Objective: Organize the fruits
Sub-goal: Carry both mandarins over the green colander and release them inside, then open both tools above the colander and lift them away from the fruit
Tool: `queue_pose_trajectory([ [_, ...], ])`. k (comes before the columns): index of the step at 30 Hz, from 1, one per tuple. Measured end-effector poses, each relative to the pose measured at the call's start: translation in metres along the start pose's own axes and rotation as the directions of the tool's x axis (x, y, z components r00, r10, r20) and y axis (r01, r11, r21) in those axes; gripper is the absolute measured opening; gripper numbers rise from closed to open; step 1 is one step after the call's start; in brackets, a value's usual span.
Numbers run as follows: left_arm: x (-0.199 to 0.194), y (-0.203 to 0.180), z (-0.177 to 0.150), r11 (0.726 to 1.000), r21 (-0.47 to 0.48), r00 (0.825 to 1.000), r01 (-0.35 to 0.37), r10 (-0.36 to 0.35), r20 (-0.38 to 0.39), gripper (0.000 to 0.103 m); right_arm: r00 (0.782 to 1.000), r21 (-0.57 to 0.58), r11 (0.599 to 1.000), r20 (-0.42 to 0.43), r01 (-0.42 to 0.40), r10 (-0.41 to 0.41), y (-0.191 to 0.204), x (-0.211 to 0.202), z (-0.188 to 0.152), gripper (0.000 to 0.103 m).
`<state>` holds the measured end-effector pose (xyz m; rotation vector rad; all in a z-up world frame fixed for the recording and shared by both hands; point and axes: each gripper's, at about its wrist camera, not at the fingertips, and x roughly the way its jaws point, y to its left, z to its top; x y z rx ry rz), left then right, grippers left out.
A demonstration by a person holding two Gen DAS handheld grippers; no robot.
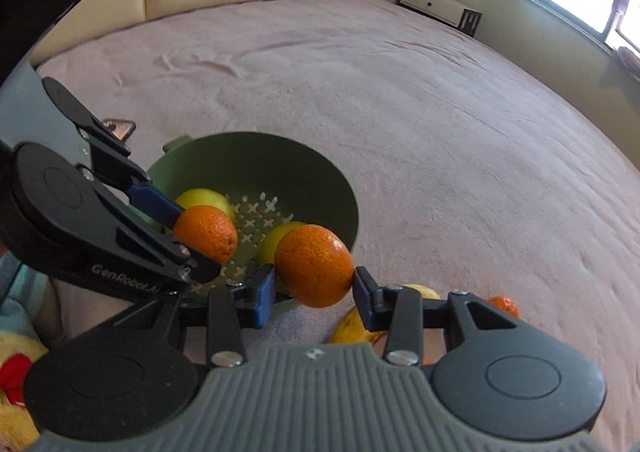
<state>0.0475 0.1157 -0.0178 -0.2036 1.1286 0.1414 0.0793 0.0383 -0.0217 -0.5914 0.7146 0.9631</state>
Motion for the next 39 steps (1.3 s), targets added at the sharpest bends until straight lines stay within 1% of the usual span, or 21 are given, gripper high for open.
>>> queue_pose_trajectory([
  [3, 0.006, 0.004, 0.001, 1.0, -0.011, 1.0, -0.002, 0.002, -0.023, 0.048, 1.0, -0.034, 0.999, -0.017, -0.014, 0.014, -0.002, 0.008, 0.003, 0.039],
  [6, 0.014, 0.009, 0.001, 0.999, -0.03, 0.998, 0.015, -0.016, -0.055, 0.048, 0.999, -0.051, 0.998, -0.024, -0.038, 0.037, -0.005, 0.016, 0.005, 0.039],
  [10, 0.026, 0.012, 0.0, 0.999, -0.04, 0.995, 0.032, -0.035, -0.089, 0.048, 0.998, -0.027, 0.998, -0.014, -0.055, 0.055, -0.01, 0.019, 0.007, 0.039],
  [14, 0.037, 0.01, -0.001, 0.998, -0.042, 0.992, 0.042, -0.047, -0.12, 0.048, 0.998, -0.03, 0.998, -0.004, -0.056, 0.056, -0.01, 0.021, 0.006, 0.039],
  [19, 0.043, 0.01, 0.0, 0.998, -0.045, 0.99, 0.052, -0.057, -0.13, 0.048, 0.999, -0.015, 0.999, -0.002, -0.052, 0.052, -0.011, 0.024, 0.006, 0.039],
  [23, 0.045, 0.012, 0.001, 0.998, -0.053, 0.99, 0.039, -0.046, -0.137, 0.049, 0.998, -0.007, 0.998, 0.003, -0.057, 0.057, -0.012, 0.023, 0.006, 0.039],
  [26, 0.041, 0.011, 0.001, 0.999, -0.039, 0.99, 0.037, -0.042, -0.133, 0.049, 0.999, -0.014, 0.998, 0.001, -0.054, 0.054, -0.011, 0.022, 0.006, 0.039],
  [31, 0.034, 0.011, 0.002, 0.999, -0.029, 0.991, 0.035, -0.038, -0.127, 0.052, 0.999, -0.008, 0.999, -0.002, -0.053, 0.053, -0.012, 0.022, 0.006, 0.039],
  [34, 0.022, 0.015, 0.004, 0.999, -0.04, 0.996, 0.025, -0.029, -0.087, 0.052, 0.999, -0.005, 0.999, -0.003, -0.052, 0.052, -0.012, 0.021, 0.007, 0.039],
  [39, 0.003, 0.029, 0.009, 0.994, -0.111, 1.0, 0.017, -0.018, -0.004, 0.053, 0.999, 0.007, 0.999, 0.001, -0.054, 0.054, -0.012, 0.02, 0.009, 0.039],
])
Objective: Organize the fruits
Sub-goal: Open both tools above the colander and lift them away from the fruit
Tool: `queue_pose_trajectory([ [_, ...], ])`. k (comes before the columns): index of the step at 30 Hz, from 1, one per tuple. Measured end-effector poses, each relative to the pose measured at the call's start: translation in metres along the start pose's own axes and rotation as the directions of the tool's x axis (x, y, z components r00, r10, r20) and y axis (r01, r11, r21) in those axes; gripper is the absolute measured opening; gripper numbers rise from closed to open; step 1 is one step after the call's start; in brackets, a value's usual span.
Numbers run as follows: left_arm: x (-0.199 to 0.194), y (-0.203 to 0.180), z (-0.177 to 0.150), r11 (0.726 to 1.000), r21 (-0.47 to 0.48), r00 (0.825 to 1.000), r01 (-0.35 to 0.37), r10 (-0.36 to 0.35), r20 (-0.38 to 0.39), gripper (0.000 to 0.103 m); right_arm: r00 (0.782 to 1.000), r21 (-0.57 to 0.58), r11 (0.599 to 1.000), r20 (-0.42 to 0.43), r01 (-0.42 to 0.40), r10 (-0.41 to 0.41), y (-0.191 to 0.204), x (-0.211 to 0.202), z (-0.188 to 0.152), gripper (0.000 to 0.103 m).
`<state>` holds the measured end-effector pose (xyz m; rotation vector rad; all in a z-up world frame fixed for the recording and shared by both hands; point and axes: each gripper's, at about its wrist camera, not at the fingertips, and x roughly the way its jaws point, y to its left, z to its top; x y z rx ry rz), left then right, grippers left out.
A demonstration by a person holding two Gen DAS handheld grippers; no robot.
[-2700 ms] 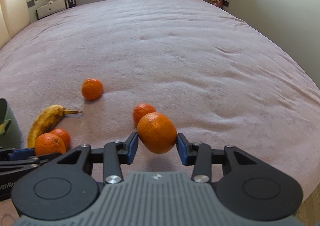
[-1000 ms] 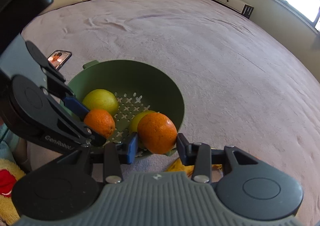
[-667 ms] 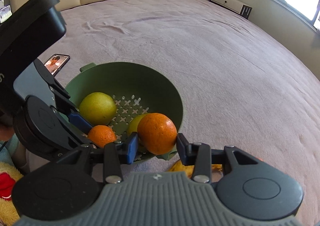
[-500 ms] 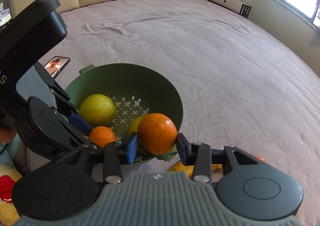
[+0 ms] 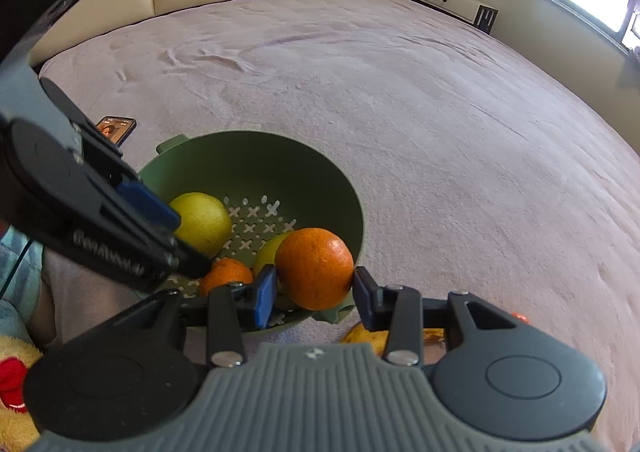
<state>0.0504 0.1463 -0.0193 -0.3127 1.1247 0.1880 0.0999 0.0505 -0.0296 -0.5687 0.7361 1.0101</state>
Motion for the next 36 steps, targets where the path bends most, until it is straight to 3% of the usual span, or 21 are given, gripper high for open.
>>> queue_pose_trajectory([
  [3, -0.003, 0.005, 0.003, 0.999, -0.039, 0.999, -0.024, 0.025, 0.029, 0.053, 1.0, -0.005, 1.0, 0.005, -0.019, 0.019, 0.005, -0.001, 0.003, 0.037],
  [6, -0.002, 0.01, 0.005, 0.997, -0.074, 0.999, -0.035, 0.038, 0.036, 0.053, 0.999, -0.02, 0.999, 0.001, -0.038, 0.038, 0.012, 0.001, 0.007, 0.019],
  [12, 0.001, 0.019, 0.006, 0.99, -0.127, 0.997, -0.065, 0.07, 0.037, 0.053, 0.999, -0.006, 0.999, -0.034, -0.037, 0.036, 0.016, 0.01, 0.013, 0.019],
  [29, 0.007, 0.015, 0.003, 0.992, -0.098, 0.997, -0.075, 0.078, 0.026, 0.053, 0.98, 0.009, 0.996, -0.181, -0.086, 0.086, 0.031, 0.042, 0.011, 0.012],
  [36, 0.004, 0.012, 0.003, 0.994, -0.09, 0.996, -0.07, 0.074, 0.04, 0.053, 0.983, 0.015, 0.997, -0.169, -0.073, 0.074, 0.032, 0.038, 0.011, 0.013],
])
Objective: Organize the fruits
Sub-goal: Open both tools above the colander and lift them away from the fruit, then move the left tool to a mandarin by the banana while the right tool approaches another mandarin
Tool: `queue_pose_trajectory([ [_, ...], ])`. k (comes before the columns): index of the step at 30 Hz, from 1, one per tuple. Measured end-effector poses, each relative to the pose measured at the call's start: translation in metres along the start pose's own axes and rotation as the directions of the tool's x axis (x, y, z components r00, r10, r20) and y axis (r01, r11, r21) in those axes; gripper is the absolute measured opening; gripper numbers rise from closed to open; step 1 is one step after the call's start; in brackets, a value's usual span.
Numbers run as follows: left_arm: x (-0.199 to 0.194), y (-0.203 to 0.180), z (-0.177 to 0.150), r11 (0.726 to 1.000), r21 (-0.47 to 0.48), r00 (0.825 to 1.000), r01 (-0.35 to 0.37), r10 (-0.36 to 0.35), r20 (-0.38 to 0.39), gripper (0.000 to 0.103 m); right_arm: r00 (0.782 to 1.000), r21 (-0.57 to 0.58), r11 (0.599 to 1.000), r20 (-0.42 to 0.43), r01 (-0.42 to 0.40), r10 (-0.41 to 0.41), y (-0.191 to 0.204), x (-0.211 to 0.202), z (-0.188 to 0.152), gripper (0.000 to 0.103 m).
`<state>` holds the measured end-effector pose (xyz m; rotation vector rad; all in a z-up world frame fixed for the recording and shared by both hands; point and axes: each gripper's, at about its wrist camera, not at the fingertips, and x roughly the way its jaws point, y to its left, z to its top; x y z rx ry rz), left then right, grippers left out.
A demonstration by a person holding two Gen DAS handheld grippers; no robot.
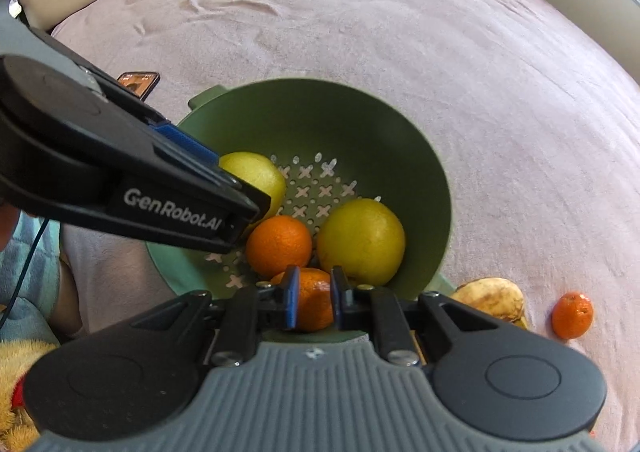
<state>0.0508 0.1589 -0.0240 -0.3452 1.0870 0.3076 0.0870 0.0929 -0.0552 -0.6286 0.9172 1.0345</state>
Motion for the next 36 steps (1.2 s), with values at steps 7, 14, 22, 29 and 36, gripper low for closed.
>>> queue_pose_trajectory([
  [7, -0.009, -0.013, 0.001, 0.999, 0.032, 0.999, 0.017, -0.018, 0.045, 0.054, 0.995, 0.094, 0.995, 0.092, 0.026, -0.034, -0.01, -0.029, -0.01, 0.015],
  [14, -0.02, -0.03, -0.001, 0.995, 0.078, 0.993, 0.053, -0.061, 0.105, 0.056, 0.984, 0.21, 0.975, 0.14, 0.076, -0.107, -0.025, -0.056, -0.028, 0.022],
  [22, -0.034, -0.061, -0.01, 0.977, 0.175, 0.974, 0.124, -0.154, 0.165, 0.056, 0.968, 0.289, 0.944, 0.145, 0.158, -0.206, -0.035, -0.078, -0.054, 0.033],
  [29, -0.043, -0.095, -0.024, 0.935, 0.289, 0.944, 0.206, -0.267, 0.191, 0.058, 0.945, 0.437, 0.871, 0.123, 0.223, -0.304, -0.053, -0.097, -0.095, 0.049],
  [36, -0.038, -0.125, -0.04, 0.889, 0.373, 0.928, 0.265, -0.341, 0.153, 0.058, 0.908, 0.618, 0.728, 0.054, 0.296, -0.415, -0.075, -0.113, -0.149, 0.05],
])
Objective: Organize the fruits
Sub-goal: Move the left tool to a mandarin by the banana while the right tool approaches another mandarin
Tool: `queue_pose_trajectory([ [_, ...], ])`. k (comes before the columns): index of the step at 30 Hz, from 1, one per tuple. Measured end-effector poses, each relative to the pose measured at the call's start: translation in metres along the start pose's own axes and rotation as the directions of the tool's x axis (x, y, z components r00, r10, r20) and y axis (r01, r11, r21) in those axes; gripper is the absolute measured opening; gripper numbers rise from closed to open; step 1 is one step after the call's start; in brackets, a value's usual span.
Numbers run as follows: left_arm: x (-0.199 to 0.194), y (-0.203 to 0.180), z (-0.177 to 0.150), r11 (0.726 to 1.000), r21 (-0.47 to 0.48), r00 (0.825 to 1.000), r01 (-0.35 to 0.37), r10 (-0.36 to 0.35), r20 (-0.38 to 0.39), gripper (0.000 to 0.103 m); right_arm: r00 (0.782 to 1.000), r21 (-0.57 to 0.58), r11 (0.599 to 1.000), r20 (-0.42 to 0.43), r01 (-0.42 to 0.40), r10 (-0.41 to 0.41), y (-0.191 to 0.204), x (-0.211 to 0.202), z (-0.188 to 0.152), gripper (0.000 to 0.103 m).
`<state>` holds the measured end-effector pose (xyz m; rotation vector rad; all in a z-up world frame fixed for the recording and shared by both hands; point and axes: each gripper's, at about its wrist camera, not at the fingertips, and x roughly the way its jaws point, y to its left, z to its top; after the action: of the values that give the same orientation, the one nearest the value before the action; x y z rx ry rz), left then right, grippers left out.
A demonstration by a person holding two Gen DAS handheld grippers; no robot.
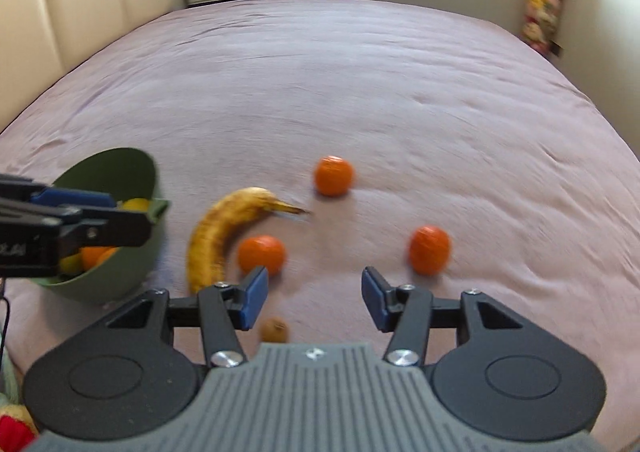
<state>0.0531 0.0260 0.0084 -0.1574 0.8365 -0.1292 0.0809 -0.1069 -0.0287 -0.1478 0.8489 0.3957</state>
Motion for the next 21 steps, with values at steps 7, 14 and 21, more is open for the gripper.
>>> queue_pose_trajectory([
  [7, 0.019, -0.023, -0.01, 0.999, 0.053, 0.999, 0.006, -0.003, -0.042, 0.058, 0.999, 0.013, 0.999, -0.022, 0.05, -0.05, -0.015, 0.005, -0.017, 0.05],
  [14, 0.036, -0.032, -0.01, 0.998, 0.06, 1.0, 0.011, -0.009, -0.026, 0.058, 0.997, 0.031, 0.997, -0.011, 0.074, -0.074, -0.033, 0.013, -0.018, 0.054],
  [21, 0.065, -0.039, -0.01, 0.994, 0.103, 0.999, -0.037, 0.04, -0.031, 0.058, 0.997, 0.114, 0.99, -0.012, 0.081, -0.08, -0.049, 0.025, -0.009, 0.059],
])
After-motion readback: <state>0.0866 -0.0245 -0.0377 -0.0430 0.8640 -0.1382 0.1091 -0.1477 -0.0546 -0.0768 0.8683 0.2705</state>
